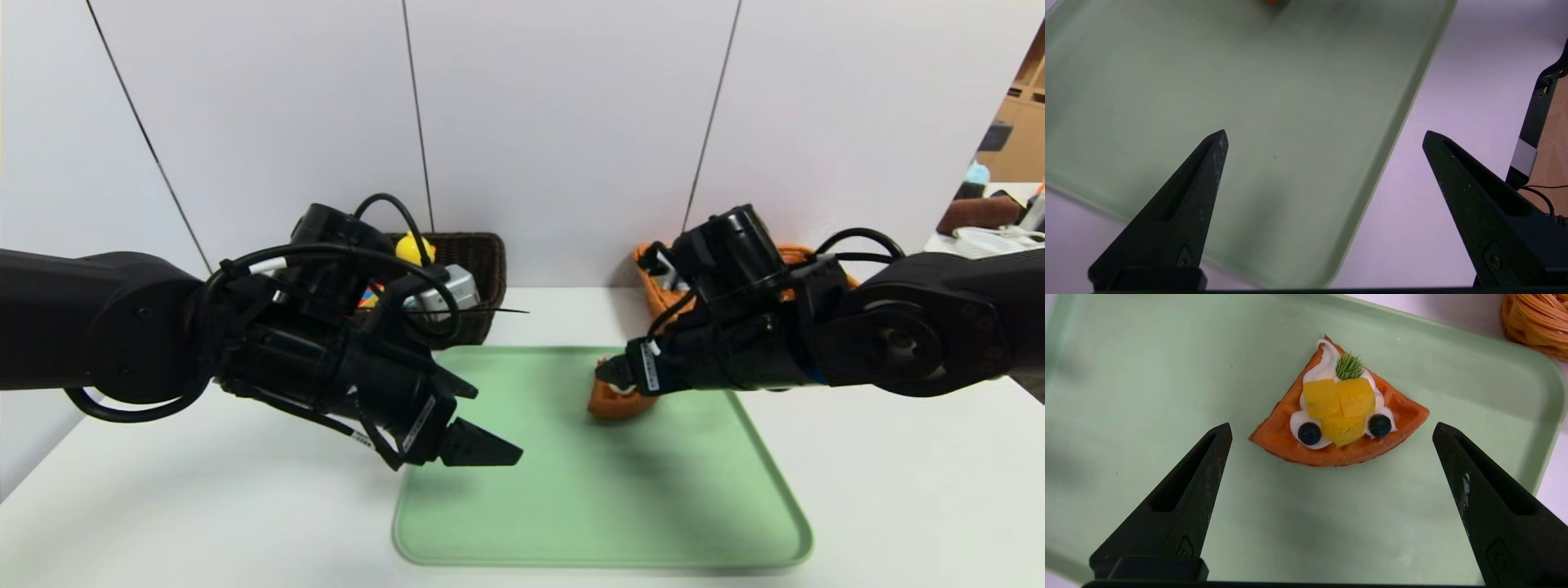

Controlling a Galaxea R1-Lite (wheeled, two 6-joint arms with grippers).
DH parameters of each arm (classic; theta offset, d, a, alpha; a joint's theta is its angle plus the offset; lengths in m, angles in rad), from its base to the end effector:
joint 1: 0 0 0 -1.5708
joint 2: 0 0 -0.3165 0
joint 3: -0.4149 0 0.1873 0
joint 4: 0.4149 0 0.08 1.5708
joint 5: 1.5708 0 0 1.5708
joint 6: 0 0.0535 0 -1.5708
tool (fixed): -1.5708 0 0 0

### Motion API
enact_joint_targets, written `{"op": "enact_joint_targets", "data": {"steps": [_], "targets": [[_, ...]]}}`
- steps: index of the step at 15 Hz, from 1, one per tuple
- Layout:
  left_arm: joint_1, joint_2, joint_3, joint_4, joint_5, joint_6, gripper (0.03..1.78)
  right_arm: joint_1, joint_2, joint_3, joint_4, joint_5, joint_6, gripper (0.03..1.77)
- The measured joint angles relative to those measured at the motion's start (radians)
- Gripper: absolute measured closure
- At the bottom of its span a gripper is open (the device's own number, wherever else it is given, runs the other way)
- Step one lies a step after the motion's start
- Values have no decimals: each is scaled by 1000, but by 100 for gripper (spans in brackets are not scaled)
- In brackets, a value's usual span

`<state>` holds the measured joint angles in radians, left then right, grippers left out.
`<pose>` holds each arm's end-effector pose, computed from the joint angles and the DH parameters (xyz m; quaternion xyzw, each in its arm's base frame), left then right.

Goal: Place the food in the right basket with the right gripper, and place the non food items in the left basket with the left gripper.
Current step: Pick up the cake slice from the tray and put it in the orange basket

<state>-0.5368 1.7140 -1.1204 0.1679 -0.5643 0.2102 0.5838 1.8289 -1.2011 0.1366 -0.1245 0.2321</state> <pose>0.2605 -0.1883 0.1936 0.0779 0.3186 -0.5220 0.7874 0.3040 0.1928 0.1743 -0.0239 0.3719 0.1693 0.9124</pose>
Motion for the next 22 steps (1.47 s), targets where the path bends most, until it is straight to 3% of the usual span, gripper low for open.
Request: {"op": "enact_joint_targets", "data": {"steps": [4, 7, 11, 14, 22], "targets": [[0, 0, 4, 0, 0, -1, 12, 21, 46, -60, 74, -53, 89, 10], [0, 0, 9, -2, 0, -1, 12, 31, 91, -109, 108, -131, 206, 10], [1, 1, 14, -20, 0, -1, 12, 62, 131, -150, 139, -173, 346, 10], [1, 2, 14, -21, 0, -2, 12, 81, 157, -175, 146, -212, 382, 10], [8, 9, 14, -36, 0, -3, 12, 81, 177, -184, 184, -220, 397, 9]]}}
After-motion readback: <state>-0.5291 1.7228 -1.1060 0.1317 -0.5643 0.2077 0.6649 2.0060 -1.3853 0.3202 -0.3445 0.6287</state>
